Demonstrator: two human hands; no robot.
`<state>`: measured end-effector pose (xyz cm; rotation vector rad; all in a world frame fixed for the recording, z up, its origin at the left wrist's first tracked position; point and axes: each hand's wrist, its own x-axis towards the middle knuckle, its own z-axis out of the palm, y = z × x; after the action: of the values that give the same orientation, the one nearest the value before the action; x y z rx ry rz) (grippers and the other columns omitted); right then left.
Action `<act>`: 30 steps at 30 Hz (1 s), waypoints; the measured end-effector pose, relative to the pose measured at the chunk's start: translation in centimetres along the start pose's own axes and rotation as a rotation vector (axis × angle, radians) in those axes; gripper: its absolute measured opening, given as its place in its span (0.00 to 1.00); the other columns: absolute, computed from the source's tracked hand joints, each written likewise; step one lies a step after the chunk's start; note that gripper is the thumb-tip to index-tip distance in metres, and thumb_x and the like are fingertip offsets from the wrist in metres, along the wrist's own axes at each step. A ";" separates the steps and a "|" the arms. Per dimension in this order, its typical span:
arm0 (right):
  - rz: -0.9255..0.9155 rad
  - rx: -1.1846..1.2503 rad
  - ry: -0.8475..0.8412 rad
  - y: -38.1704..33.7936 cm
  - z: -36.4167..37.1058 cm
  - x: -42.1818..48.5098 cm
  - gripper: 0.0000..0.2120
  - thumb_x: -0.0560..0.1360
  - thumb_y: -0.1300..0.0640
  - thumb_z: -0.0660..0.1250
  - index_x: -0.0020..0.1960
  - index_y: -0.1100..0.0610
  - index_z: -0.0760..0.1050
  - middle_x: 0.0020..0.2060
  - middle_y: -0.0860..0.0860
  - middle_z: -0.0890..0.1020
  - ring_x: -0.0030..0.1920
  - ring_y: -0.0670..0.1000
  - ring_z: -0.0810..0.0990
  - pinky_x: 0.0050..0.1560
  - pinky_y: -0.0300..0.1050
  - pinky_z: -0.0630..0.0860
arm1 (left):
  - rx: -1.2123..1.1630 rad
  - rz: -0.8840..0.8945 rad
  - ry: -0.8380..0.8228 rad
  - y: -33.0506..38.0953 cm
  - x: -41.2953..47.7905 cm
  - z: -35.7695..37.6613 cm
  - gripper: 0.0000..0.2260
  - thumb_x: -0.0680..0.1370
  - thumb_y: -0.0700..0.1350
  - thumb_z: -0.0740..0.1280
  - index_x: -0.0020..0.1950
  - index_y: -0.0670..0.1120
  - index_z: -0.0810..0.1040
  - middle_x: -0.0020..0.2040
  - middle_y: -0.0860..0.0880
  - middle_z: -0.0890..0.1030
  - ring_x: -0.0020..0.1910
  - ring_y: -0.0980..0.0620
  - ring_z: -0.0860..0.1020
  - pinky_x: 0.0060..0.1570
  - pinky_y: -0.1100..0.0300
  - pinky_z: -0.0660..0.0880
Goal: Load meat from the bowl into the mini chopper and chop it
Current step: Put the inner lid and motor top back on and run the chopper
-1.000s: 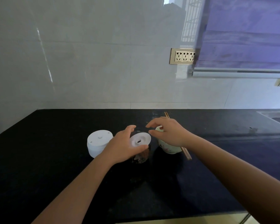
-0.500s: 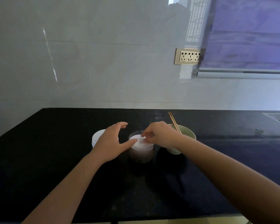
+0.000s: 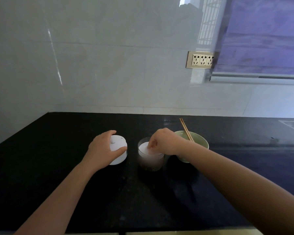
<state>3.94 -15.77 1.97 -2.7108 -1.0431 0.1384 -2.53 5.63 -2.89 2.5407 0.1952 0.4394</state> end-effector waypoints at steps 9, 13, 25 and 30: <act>-0.001 0.092 0.113 0.1 -0.3 -0.1 0.09 0.75 0.52 0.64 0.49 0.53 0.82 0.46 0.47 0.83 0.47 0.47 0.80 0.53 0.45 0.78 | -0.031 -0.097 -0.080 -0.9 0.7 -0.5 0.42 0.62 0.59 0.76 0.71 0.52 0.62 0.69 0.46 0.68 0.67 0.46 0.67 0.63 0.50 0.67; -0.019 0.162 0.195 -0.3 -0.7 -0.5 0.09 0.75 0.55 0.64 0.51 0.54 0.81 0.44 0.46 0.81 0.46 0.46 0.79 0.49 0.38 0.75 | -0.057 -0.103 -0.040 -1.0 0.8 -0.4 0.43 0.61 0.59 0.76 0.71 0.52 0.62 0.67 0.45 0.69 0.65 0.45 0.68 0.63 0.48 0.68; -0.043 0.503 0.184 -1.9 -0.3 -0.4 0.35 0.71 0.45 0.70 0.73 0.48 0.59 0.68 0.51 0.69 0.63 0.49 0.72 0.59 0.42 0.70 | -0.692 -0.130 0.154 3.4 0.4 -1.5 0.31 0.70 0.52 0.72 0.70 0.52 0.64 0.58 0.51 0.71 0.54 0.52 0.72 0.44 0.59 0.70; -0.061 0.725 0.254 -2.6 0.1 -0.4 0.42 0.67 0.48 0.75 0.73 0.46 0.54 0.66 0.49 0.68 0.61 0.50 0.74 0.57 0.45 0.76 | -1.099 -0.248 0.015 6.0 0.1 -0.9 0.36 0.63 0.61 0.70 0.68 0.49 0.69 0.62 0.46 0.76 0.56 0.47 0.78 0.55 0.47 0.77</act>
<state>1.90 -14.17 2.53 -1.9803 -0.7966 0.1252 -2.43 1.06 1.07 1.4162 0.1953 0.3294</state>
